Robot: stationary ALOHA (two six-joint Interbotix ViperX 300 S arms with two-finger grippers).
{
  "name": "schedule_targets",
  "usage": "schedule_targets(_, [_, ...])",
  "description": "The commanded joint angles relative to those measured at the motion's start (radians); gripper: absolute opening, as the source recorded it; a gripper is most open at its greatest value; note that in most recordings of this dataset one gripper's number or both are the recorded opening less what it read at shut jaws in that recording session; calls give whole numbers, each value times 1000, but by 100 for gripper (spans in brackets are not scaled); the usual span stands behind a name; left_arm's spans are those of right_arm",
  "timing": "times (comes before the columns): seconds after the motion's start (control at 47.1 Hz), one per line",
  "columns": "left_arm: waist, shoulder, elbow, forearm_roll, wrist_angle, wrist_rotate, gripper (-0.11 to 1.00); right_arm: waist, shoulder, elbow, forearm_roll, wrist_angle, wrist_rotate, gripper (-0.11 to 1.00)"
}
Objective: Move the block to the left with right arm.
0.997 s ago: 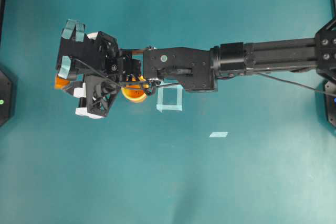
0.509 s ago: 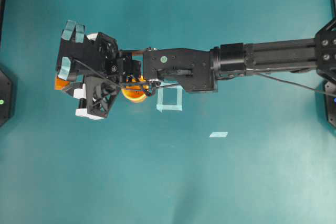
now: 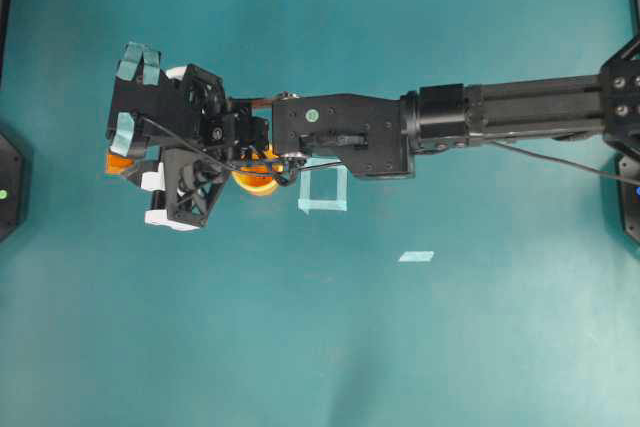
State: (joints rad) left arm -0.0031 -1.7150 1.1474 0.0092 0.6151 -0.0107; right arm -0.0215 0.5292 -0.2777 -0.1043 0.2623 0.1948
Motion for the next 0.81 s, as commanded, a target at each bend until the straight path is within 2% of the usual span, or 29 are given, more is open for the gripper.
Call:
schedule_targets(0.0, [0,20,-18,3,-3,-2,0,6,-28,-9,0,-3,2,40])
schedule_targets(0.785, [-2,20,-26,3,8,0,0,6,-28,-9,0,-9,2,40])
